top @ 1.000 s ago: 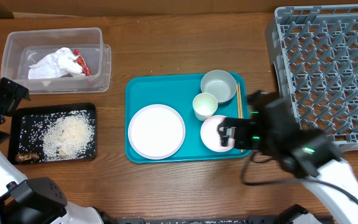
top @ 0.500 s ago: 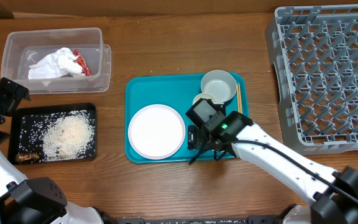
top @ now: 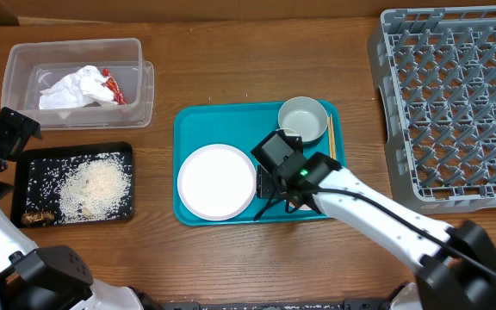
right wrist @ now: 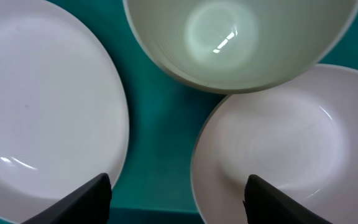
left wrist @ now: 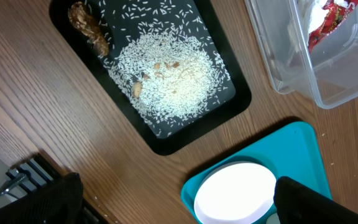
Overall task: Sort waste into correct bins and load items into the dishwasher
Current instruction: 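Reach the right gripper to the small white cup on the teal tray, then grasp the small white cup rim with the right gripper and lift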
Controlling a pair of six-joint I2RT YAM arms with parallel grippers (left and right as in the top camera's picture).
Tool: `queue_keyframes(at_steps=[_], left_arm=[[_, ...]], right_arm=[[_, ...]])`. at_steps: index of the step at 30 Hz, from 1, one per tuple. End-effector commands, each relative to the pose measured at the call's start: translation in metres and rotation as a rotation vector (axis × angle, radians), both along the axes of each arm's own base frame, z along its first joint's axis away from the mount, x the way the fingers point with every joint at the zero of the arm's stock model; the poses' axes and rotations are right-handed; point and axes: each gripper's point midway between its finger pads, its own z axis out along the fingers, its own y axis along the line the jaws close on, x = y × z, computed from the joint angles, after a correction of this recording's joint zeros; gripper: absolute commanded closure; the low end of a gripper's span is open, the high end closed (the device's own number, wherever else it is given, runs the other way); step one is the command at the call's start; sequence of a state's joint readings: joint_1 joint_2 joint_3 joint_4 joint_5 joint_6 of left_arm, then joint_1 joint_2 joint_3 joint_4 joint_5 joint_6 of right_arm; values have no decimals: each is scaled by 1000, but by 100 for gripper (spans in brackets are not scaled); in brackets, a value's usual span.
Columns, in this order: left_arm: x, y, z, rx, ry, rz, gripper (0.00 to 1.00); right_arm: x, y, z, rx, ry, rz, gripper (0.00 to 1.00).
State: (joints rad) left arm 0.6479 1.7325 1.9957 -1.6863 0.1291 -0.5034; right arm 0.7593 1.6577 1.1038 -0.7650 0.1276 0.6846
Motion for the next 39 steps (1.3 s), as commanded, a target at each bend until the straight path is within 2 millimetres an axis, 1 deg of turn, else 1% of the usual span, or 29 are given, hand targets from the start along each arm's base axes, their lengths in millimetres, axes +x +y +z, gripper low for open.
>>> queue_keyframes(at_steps=[1, 5, 10, 16, 19, 22, 24, 25, 28, 30, 35, 36, 39], left_arm=[[0, -1, -1, 1, 6, 11, 0], [0, -1, -1, 1, 6, 11, 0], [0, -2, -1, 1, 6, 10, 0], [0, -2, -1, 1, 6, 11, 0], [0, -2, -1, 0, 6, 11, 0], [0, -2, -1, 1, 6, 10, 0], [0, -2, -1, 0, 6, 11, 0], [0, -2, -1, 0, 6, 11, 0], [0, -1, -1, 1, 6, 11, 0], [0, -1, -1, 1, 6, 11, 0], [0, -2, -1, 1, 6, 11, 0], [0, -2, -1, 0, 6, 11, 0], [0, -2, -1, 1, 6, 10, 0]], right_arm=[[6, -4, -14, -46, 7, -42, 30], [4, -6, -25, -57, 34, -88, 31], [6, -9, -25, -70, 22, -109, 44], [2, -18, -33, -98, 27, -124, 48], [0, -20, -35, -104, 34, -126, 54], [0, -20, -34, -101, 35, -130, 56], [-1, -19, -34, -97, 38, -132, 60], [-1, -19, -34, -96, 40, -131, 63], [0, -17, -29, -95, 44, -130, 76], [0, -17, -25, -98, 47, -130, 80], [-3, -13, -16, -90, 77, -123, 95], [-5, -13, -14, -87, 92, -121, 96], [-7, -14, -5, -99, 102, -121, 96]])
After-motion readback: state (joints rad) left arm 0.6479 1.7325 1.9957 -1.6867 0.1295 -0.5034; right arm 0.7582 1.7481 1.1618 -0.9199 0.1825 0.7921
